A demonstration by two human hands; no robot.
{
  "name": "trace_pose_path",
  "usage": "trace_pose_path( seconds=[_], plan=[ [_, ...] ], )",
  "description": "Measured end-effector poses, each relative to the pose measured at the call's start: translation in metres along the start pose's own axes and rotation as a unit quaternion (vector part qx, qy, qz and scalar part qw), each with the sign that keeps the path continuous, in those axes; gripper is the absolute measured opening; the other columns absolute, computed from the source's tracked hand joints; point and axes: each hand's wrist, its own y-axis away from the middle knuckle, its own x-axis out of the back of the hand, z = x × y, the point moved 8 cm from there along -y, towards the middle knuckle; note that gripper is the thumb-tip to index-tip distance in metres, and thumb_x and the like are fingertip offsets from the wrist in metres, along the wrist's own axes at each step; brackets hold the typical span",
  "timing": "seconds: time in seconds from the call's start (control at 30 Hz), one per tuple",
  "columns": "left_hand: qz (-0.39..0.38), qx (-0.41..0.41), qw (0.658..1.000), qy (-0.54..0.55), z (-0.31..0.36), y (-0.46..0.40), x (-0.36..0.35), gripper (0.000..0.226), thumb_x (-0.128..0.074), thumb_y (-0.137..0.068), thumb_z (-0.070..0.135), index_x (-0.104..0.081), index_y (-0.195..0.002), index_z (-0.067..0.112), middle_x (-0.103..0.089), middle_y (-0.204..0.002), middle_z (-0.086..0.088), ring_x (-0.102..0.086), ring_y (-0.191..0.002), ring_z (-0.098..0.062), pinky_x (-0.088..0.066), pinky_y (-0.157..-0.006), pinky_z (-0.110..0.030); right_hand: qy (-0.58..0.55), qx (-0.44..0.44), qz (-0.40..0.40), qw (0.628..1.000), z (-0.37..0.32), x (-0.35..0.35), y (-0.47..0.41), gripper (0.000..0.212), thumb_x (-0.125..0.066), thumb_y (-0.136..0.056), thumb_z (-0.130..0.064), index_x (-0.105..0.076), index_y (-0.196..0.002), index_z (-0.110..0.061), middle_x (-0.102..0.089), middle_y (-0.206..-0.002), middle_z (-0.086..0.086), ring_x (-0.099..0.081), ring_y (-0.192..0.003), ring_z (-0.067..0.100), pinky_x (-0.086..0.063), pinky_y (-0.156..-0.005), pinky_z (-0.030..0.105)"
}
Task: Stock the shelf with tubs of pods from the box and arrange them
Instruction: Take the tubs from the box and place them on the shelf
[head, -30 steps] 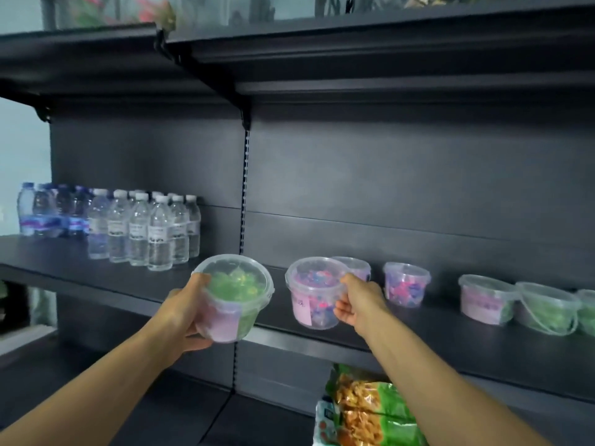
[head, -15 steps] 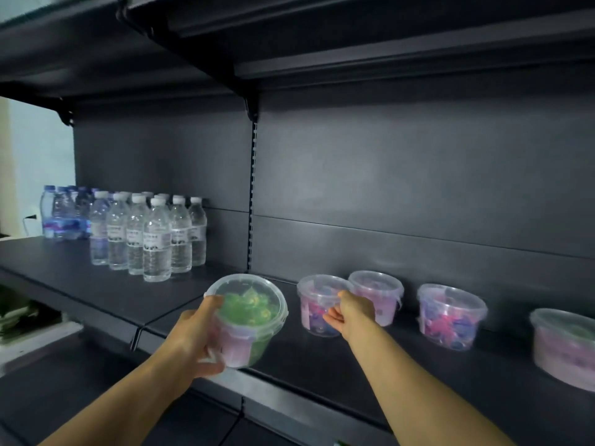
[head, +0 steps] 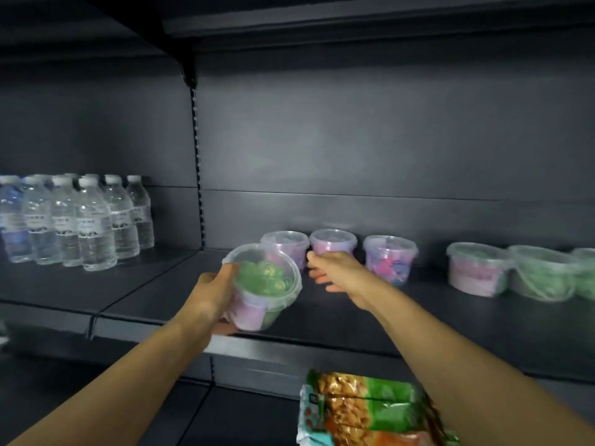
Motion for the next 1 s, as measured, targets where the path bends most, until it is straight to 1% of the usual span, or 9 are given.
trace_pose_path(
  seconds=[0.1,0.17,0.33,0.4,0.5,0.6,0.67,0.93,1.0],
  plan=[
    [-0.057,-0.026,0.998,-0.007,0.007,0.012,-0.045,0.05,-0.045,-0.09,0.052,-0.048,-0.123,0.014,-0.064,-0.111,-0.011,-0.067,-0.092,-0.029,-0.057,-0.063,-0.037,0.093,0.013,-0.006,0.996,-0.002,0.016,0.033,0.038,-0.05,-0.093,-0.038,-0.062,-0.107,-0.005,-0.066,-0.111,0.01,-0.062,-0.104,0.025,-0.046,-0.077,0.027],
    [-0.1,-0.037,0.994,-0.003,0.011,0.023,-0.08,0.044,-0.042,-0.092,0.049,-0.051,-0.12,0.015,-0.067,-0.106,-0.01,-0.067,-0.089,-0.028,-0.056,-0.061,-0.035,0.128,0.002,0.018,0.992,0.004,0.039,0.054,0.029,-0.051,-0.093,-0.034,-0.059,-0.1,-0.008,-0.065,-0.098,0.008,-0.063,-0.085,0.02,-0.046,-0.071,0.027],
    [-0.175,-0.072,0.981,-0.049,0.026,0.057,-0.162,0.039,-0.038,-0.094,0.046,-0.052,-0.119,0.019,-0.064,-0.114,-0.009,-0.064,-0.097,-0.027,-0.053,-0.064,-0.032,0.003,-0.067,0.088,0.994,0.034,0.115,0.107,0.021,-0.047,-0.098,-0.024,-0.055,-0.084,-0.011,-0.057,-0.073,0.006,-0.055,-0.06,0.015,-0.05,-0.063,0.027],
    [-0.206,-0.105,0.97,-0.08,0.036,0.074,-0.195,0.037,-0.038,-0.095,0.046,-0.053,-0.116,0.02,-0.063,-0.116,-0.008,-0.062,-0.101,-0.026,-0.053,-0.069,-0.033,-0.031,-0.089,0.137,0.986,0.047,0.15,0.123,0.02,-0.048,-0.098,-0.024,-0.057,-0.094,-0.006,-0.056,-0.074,0.008,-0.054,-0.06,0.016,-0.052,-0.062,0.028],
    [-0.213,-0.198,0.938,-0.188,0.05,0.095,-0.241,0.037,-0.04,-0.095,0.046,-0.059,-0.111,0.019,-0.062,-0.12,-0.009,-0.057,-0.111,-0.026,-0.048,-0.092,-0.037,-0.061,-0.11,0.223,0.967,0.07,0.21,0.136,0.024,-0.05,-0.096,-0.023,-0.055,-0.11,-0.004,-0.056,-0.074,0.008,-0.052,-0.056,0.015,-0.051,-0.053,0.028],
    [-0.212,-0.28,0.886,-0.303,0.059,0.114,-0.279,0.041,-0.05,-0.091,0.046,-0.059,-0.118,0.016,-0.064,-0.118,-0.005,-0.057,-0.11,-0.02,-0.041,-0.088,-0.026,-0.115,-0.128,0.304,0.937,0.097,0.27,0.146,0.022,-0.051,-0.093,-0.018,-0.053,-0.113,-0.007,-0.056,-0.083,0.01,-0.054,-0.058,0.018,-0.051,-0.045,0.027],
    [-0.226,-0.307,0.859,-0.342,0.057,0.121,-0.3,0.047,-0.056,-0.089,0.042,-0.05,-0.129,0.018,-0.057,-0.129,-0.002,-0.052,-0.12,-0.017,-0.04,-0.097,-0.025,-0.151,-0.141,0.342,0.917,0.117,0.304,0.15,0.017,-0.05,-0.093,-0.013,-0.051,-0.109,-0.009,-0.054,-0.084,0.011,-0.054,-0.058,0.021,-0.051,-0.04,0.026],
    [-0.232,-0.326,0.803,-0.441,0.041,0.13,-0.343,0.049,-0.059,-0.088,0.037,-0.044,-0.131,0.019,-0.055,-0.128,-0.004,-0.052,-0.118,-0.018,-0.043,-0.1,-0.036,-0.262,-0.188,0.387,0.864,0.186,0.376,0.15,0.005,-0.051,-0.093,-0.008,-0.05,-0.088,-0.009,-0.048,-0.114,0.015,-0.051,-0.069,0.026,-0.052,-0.038,0.03],
    [-0.23,-0.316,0.805,-0.447,0.036,0.128,-0.344,0.05,-0.06,-0.088,0.036,-0.044,-0.132,0.018,-0.054,-0.129,-0.004,-0.052,-0.118,-0.019,-0.043,-0.101,-0.036,-0.267,-0.195,0.386,0.861,0.195,0.38,0.146,0.005,-0.051,-0.093,-0.007,-0.05,-0.097,-0.009,-0.047,-0.115,0.015,-0.05,-0.069,0.025,-0.05,-0.035,0.028]
  ],
)
